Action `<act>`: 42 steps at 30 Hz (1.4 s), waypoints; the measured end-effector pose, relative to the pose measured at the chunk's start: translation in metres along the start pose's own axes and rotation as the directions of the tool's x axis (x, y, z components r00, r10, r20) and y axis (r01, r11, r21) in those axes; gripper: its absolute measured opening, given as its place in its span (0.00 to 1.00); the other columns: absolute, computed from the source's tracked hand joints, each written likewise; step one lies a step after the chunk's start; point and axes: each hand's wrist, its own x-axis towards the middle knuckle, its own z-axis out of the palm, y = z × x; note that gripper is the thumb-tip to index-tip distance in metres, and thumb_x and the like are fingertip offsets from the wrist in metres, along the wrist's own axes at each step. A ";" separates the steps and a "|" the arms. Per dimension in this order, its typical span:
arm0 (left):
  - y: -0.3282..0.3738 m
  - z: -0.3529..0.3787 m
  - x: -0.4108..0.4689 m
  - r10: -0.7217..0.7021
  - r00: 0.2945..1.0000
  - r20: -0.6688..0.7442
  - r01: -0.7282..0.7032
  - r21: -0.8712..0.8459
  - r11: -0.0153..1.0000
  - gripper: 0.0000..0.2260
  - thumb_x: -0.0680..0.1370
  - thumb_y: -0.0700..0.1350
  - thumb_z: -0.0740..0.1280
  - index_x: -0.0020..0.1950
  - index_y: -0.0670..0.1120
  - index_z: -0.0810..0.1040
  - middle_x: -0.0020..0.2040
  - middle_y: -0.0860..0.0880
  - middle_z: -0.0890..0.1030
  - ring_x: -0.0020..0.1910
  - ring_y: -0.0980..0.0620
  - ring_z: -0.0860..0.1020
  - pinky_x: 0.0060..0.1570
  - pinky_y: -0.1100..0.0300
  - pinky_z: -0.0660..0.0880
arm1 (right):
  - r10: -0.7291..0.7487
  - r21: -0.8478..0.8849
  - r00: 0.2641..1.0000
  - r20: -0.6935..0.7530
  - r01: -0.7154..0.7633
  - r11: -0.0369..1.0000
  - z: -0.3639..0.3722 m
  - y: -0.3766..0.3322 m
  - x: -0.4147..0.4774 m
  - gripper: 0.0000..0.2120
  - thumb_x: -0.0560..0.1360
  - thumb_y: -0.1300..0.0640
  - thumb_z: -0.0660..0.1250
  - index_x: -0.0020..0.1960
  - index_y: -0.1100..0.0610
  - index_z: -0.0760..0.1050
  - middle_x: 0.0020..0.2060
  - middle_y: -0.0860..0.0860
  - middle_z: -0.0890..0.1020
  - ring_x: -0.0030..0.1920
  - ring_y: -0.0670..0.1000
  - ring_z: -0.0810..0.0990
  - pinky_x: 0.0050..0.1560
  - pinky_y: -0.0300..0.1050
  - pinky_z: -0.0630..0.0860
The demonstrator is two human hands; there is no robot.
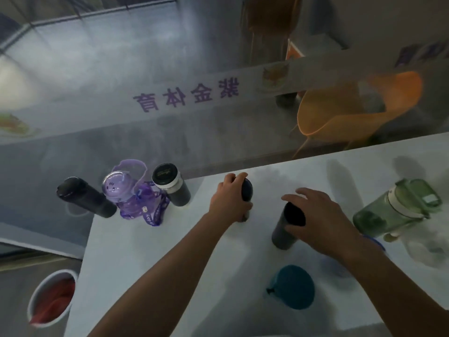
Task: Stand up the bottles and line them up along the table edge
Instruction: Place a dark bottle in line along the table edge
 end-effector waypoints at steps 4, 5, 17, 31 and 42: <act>-0.004 -0.014 0.007 -0.025 1.000 -0.006 0.025 -0.046 0.999 0.29 0.69 0.44 0.73 0.69 0.51 0.70 0.65 0.46 0.71 0.61 0.43 0.73 0.58 0.52 0.74 | -0.076 0.063 0.995 0.063 0.072 0.995 0.002 0.013 0.009 0.29 0.73 0.48 0.71 0.71 0.44 0.65 0.68 0.48 0.71 0.64 0.51 0.72 0.64 0.46 0.73; -0.007 -0.022 0.010 -0.036 0.999 0.005 0.036 -0.053 0.998 0.28 0.68 0.43 0.74 0.67 0.50 0.71 0.64 0.45 0.72 0.60 0.43 0.74 0.56 0.52 0.74 | -0.092 0.064 0.994 0.060 0.089 0.994 0.002 0.013 0.010 0.30 0.73 0.48 0.71 0.71 0.45 0.65 0.67 0.48 0.72 0.62 0.51 0.73 0.63 0.46 0.74; -0.030 -0.080 0.051 -0.063 0.996 -0.068 0.066 0.031 0.997 0.26 0.68 0.41 0.75 0.65 0.46 0.73 0.61 0.42 0.74 0.54 0.41 0.76 0.50 0.53 0.74 | -0.088 0.122 0.995 -0.045 0.093 0.988 0.015 0.014 -0.005 0.28 0.73 0.54 0.71 0.71 0.49 0.67 0.64 0.47 0.72 0.59 0.51 0.74 0.59 0.44 0.75; -0.061 -0.072 0.066 0.015 1.000 -0.013 -0.014 0.064 0.998 0.26 0.71 0.43 0.72 0.68 0.48 0.70 0.63 0.41 0.71 0.58 0.40 0.75 0.57 0.51 0.73 | 0.152 0.248 0.978 -0.139 -0.115 0.962 0.023 -0.007 -0.019 0.28 0.73 0.56 0.70 0.71 0.51 0.67 0.67 0.49 0.70 0.62 0.52 0.73 0.62 0.44 0.71; -0.078 -0.079 0.066 0.007 0.997 0.071 -0.008 0.015 1.000 0.34 0.71 0.45 0.74 0.74 0.51 0.64 0.70 0.42 0.67 0.65 0.38 0.71 0.65 0.45 0.72 | 0.177 0.156 0.981 -0.079 -0.163 0.974 0.019 -0.015 -0.018 0.31 0.72 0.58 0.71 0.72 0.50 0.64 0.68 0.52 0.69 0.62 0.54 0.74 0.59 0.43 0.73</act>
